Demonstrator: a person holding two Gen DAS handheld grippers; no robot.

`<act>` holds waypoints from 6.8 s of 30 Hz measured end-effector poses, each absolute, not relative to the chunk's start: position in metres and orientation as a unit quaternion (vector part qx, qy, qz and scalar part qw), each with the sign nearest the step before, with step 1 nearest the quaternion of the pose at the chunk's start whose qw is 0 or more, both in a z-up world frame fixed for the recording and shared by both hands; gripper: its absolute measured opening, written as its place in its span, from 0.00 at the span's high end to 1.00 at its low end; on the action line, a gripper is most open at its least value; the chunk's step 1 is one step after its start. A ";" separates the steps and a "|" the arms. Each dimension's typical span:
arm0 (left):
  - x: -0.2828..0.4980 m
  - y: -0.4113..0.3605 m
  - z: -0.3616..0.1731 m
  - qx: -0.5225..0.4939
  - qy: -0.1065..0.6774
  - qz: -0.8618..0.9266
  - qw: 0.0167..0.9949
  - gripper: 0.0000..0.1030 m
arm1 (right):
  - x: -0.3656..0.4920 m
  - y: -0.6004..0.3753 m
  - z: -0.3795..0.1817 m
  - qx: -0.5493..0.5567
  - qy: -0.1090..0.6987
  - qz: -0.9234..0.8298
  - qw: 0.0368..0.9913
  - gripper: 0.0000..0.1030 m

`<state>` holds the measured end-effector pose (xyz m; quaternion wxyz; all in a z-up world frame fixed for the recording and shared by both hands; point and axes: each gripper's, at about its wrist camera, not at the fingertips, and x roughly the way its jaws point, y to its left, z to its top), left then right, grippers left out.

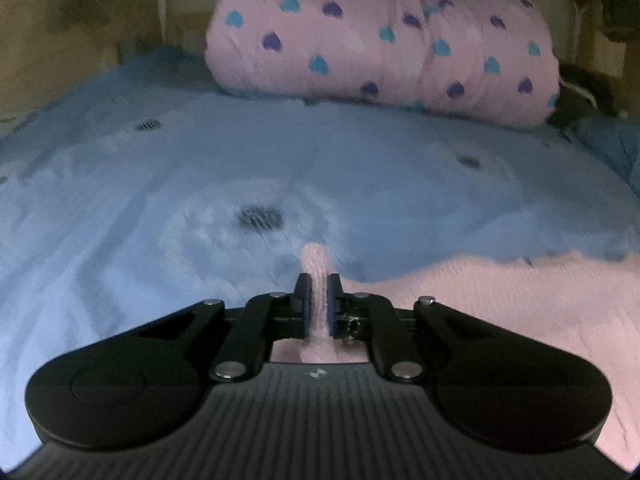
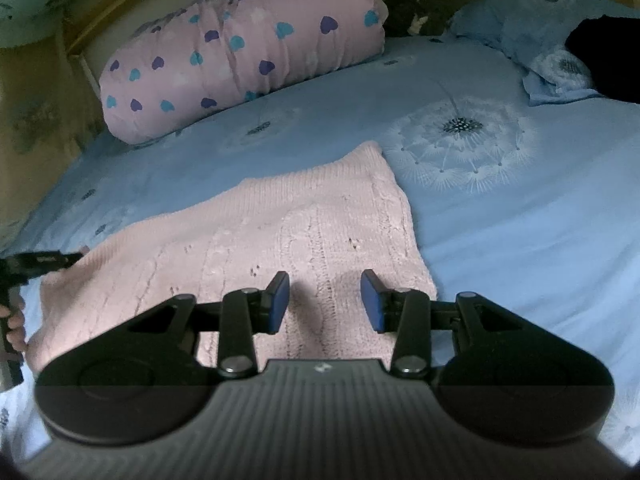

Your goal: Fold small clothes

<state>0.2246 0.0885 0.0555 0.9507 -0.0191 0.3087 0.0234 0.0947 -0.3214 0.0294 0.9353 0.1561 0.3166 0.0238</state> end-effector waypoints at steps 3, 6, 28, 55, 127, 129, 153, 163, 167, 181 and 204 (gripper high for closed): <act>0.234 0.094 0.054 -0.003 0.311 0.044 0.949 0.91 | 0.096 -0.322 0.029 0.156 0.317 0.023 0.935 0.60; 0.247 0.092 0.043 0.031 0.327 0.050 0.943 0.90 | 0.096 -0.321 0.028 0.154 0.319 0.023 0.935 0.60; 0.135 0.106 0.138 0.016 0.388 0.019 0.921 0.83 | 0.090 -0.319 0.047 0.146 0.303 0.034 0.941 0.59; 0.104 0.080 0.044 -0.035 0.395 0.057 0.916 0.31 | 0.093 -0.351 0.021 0.259 0.389 0.011 0.884 0.46; 0.103 0.073 0.046 -0.059 0.430 0.007 0.901 0.17 | 0.078 -0.329 -0.027 0.467 0.180 -0.113 0.858 0.52; 0.103 0.074 0.046 -0.058 0.430 0.007 0.901 0.17 | 0.080 -0.328 -0.026 0.456 0.180 -0.114 0.864 0.53; 0.101 0.090 0.055 -0.076 0.420 0.022 0.904 0.17 | 0.098 -0.313 0.029 0.329 0.177 -0.067 0.925 0.78; 0.099 0.102 0.060 -0.087 0.415 0.039 0.905 0.17 | 0.116 -0.255 0.083 0.233 0.159 0.011 0.959 0.79; 0.098 0.102 0.061 -0.086 0.414 0.042 0.905 0.17 | 0.120 -0.217 0.094 0.189 0.155 0.048 0.968 0.79; 0.094 0.115 0.060 -0.089 0.414 0.061 0.904 0.17 | 0.122 -0.115 0.042 0.041 0.231 0.145 0.961 0.80; 0.084 0.161 0.061 -0.131 0.411 0.108 0.896 0.17 | 0.115 -0.045 0.040 0.063 0.210 0.236 0.947 0.83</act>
